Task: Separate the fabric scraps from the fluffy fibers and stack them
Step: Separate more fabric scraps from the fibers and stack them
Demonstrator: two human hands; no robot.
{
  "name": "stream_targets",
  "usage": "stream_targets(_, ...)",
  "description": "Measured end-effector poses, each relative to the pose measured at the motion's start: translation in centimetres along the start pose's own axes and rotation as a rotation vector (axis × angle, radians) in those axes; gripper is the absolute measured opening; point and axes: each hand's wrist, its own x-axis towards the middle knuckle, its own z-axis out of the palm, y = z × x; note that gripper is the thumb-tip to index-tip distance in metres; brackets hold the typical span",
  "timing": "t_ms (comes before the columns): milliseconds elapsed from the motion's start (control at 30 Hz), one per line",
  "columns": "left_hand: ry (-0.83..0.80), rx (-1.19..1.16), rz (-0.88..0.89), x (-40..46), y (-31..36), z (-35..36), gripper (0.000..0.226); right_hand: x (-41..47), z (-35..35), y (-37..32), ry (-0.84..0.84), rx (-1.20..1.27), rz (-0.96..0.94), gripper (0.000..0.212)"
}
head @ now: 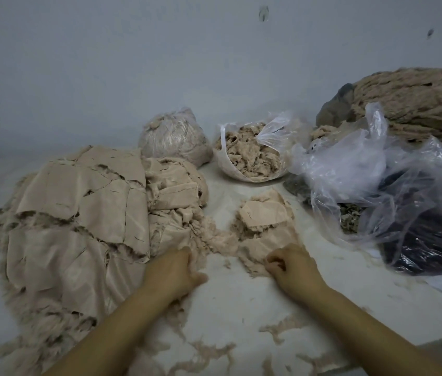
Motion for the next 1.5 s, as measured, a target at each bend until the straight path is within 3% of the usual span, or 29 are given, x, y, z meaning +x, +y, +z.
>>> stream_targets(33,-0.045,0.057,-0.005,-0.2,-0.6,-0.1,0.047,-0.1,0.1,-0.4,-0.003,-0.058,0.019,0.019)
stream_targets(100,-0.054,-0.066,0.057,-0.4,-1.4,0.0,0.027,-0.3,0.3,-1.7,0.068,-0.063,-0.016,0.021)
stream_targets(133,-0.052,-0.257,0.078,-0.3,-1.7,0.2,0.018,-0.5,0.6,-2.7,0.069,-0.012,-0.055,0.02)
stream_targets(167,-0.077,-0.484,0.052,-0.3,-1.6,0.4,0.023,-0.8,0.9,-3.7,0.044,0.089,-0.089,0.019)
stream_targets(267,-0.183,-1.105,-0.092,-0.6,-1.0,0.7,0.021,-1.8,2.4,-7.2,-0.228,0.411,-0.059,0.033)
stream_targets(333,-0.206,-1.201,-0.062,-0.8,-0.3,0.6,0.021,-1.9,3.3,-8.7,-0.329,0.553,0.011,0.046)
stream_targets(367,-0.191,-1.228,-0.024,-0.7,-0.1,0.6,0.024,-1.9,3.7,-9.0,-0.295,0.614,0.026,0.041)
stream_targets(433,-0.073,-1.229,0.018,-0.4,0.1,0.5,0.028,-1.7,4.1,-9.3,-0.191,0.718,0.076,0.02)
stream_targets(500,0.105,-1.118,0.054,0.1,-0.4,0.5,0.017,-1.5,4.1,-8.9,-0.172,0.815,0.164,0.019)
stream_targets(533,0.136,-1.041,0.098,0.3,-0.8,0.6,0.025,-1.6,4.0,-8.8,-0.194,0.86,0.204,0.017)
stream_targets(600,0.02,-0.801,0.239,0.8,-1.5,0.7,0.046,-1.6,3.8,-8.6,-0.246,0.892,0.232,0.018)
stream_targets(667,-0.075,-0.488,0.37,1.2,-1.7,0.8,0.042,-1.9,3.5,-8.5,-0.288,0.909,0.222,0.028)
stream_targets(733,-0.022,-0.367,0.41,1.4,-1.5,1.0,0.031,-2.3,3.5,-8.2,-0.318,0.932,0.228,0.033)
stream_targets(800,0.044,-0.389,0.358,1.4,-1.1,0.9,0.024,-2.6,3.3,-8.1,-0.277,0.894,0.196,0.028)
stream_targets(867,0.023,-0.443,0.377,1.3,-0.3,0.8,0.024,-2.4,3.3,-8.5,-0.202,0.779,0.14,0.002)
stream_targets(900,0.006,-0.464,0.388,1.2,0.0,0.9,0.023,-2.1,3.3,-8.6,-0.173,0.714,0.115,0.014)
stream_targets(967,0.004,-0.472,0.377,1.3,0.0,1.5,0.019,-1.7,3.2,-9.2,-0.087,0.662,0.086,0.011)
stream_targets(1033,0.033,-0.486,0.24,1.5,-1.3,1.9,0.017,-2.0,3.1,-9.1,-0.045,0.683,0.073,0.013)
stream_targets(1100,0.057,-0.577,0.134,1.5,-2.9,1.8,0.021,-2.5,2.9,-8.3,-0.037,0.761,0.106,0.02)
stream_targets(1167,0.05,-0.59,0.152,1.5,-3.1,1.3,0.027,-2.8,2.3,-7.7,-0.052,0.895,0.172,0.03)
stream_targets(1233,0.029,-0.667,0.2,1.2,-1.7,0.7,0.017,-2.8,1.8,-7.6,-0.079,1.033,0.249,0.034)
stream_targets(1300,-0.005,-0.882,0.208,0.7,0.3,0.3,0.018,-2.6,1.8,-7.8,-0.113,1.18,0.321,0.029)
stream_targets(1367,-0.138,-1.073,0.251,0.3,1.7,0.5,0.016,-2.5,2.0,-7.8,-0.126,1.286,0.384,0.025)
stream_targets(1433,-0.208,-1.05,0.306,-0.2,2.0,0.9,0.012,-2.4,2.2,-7.5,-0.107,1.294,0.393,0.014)
stream_targets(1500,-0.229,-1.052,0.32,-0.3,1.8,1.3,0.024,-2.4,2.3,-7.1,-0.098,1.234,0.366,0.002)
